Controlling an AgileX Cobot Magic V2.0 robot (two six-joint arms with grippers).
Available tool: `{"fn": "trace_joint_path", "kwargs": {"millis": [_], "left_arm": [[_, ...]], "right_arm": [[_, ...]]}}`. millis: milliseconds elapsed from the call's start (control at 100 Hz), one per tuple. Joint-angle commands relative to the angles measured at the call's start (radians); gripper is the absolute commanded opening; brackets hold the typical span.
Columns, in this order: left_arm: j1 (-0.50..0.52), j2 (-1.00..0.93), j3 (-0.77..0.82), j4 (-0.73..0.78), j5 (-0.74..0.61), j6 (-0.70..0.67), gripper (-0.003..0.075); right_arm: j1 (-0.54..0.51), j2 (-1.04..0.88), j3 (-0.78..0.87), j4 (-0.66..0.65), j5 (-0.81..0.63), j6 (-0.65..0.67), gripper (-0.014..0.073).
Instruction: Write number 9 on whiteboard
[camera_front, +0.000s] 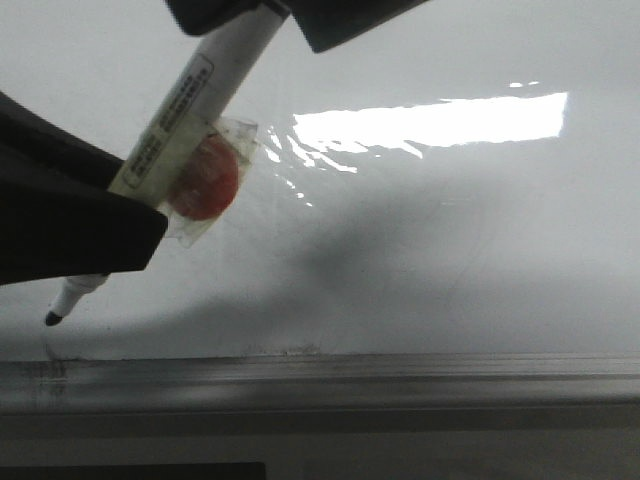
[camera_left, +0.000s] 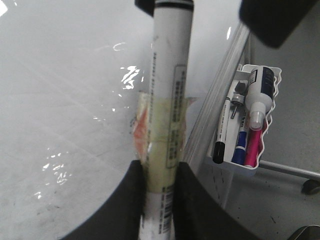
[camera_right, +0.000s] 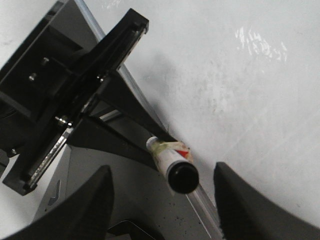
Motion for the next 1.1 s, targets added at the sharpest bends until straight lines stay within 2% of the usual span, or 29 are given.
{"fn": "trace_joint_path", "kwargs": {"millis": [0, 70, 140, 260, 320, 390, 540, 610, 850, 1090], "left_arm": [[-0.006, -0.001, -0.031, -0.001, -0.082, -0.004, -0.0020], [-0.006, -0.001, -0.031, -0.001, -0.082, -0.004, -0.0020], [-0.006, -0.001, -0.031, -0.001, -0.082, -0.004, -0.0020], [-0.006, -0.001, -0.031, -0.001, -0.072, -0.004, -0.0020], [-0.006, -0.001, -0.031, -0.001, -0.063, -0.004, -0.0015], [-0.006, -0.001, -0.031, -0.001, -0.063, -0.004, 0.0037], [-0.006, -0.006, -0.031, -0.001, -0.067, -0.004, 0.0274], [-0.006, -0.016, -0.031, -0.002, -0.067, -0.008, 0.0329], [0.031, -0.149, -0.031, -0.072, -0.030, -0.008, 0.0335], [0.171, -0.260, -0.031, -0.159, -0.044, -0.008, 0.0335]], "right_arm": [[0.003, 0.008, -0.037, 0.014, -0.074, -0.008, 0.0385], [0.003, 0.024, -0.037, 0.018, -0.074, -0.008, 0.0371], [0.003, 0.036, -0.037, 0.021, -0.085, -0.008, 0.0290], [0.003, 0.040, -0.037, 0.021, -0.093, -0.008, 0.0030], [0.003, 0.042, -0.037, 0.021, -0.088, -0.008, -0.0074], [0.003, 0.045, -0.037, 0.021, -0.081, -0.008, -0.0065], [0.003, 0.045, -0.037, 0.021, -0.081, -0.008, -0.0065], [0.003, 0.045, -0.037, 0.021, -0.086, -0.008, -0.0065], [-0.050, -0.022, -0.037, 0.021, -0.093, -0.001, -0.0062], [-0.196, -0.078, -0.108, 0.021, 0.015, 0.001, -0.0062]]}}
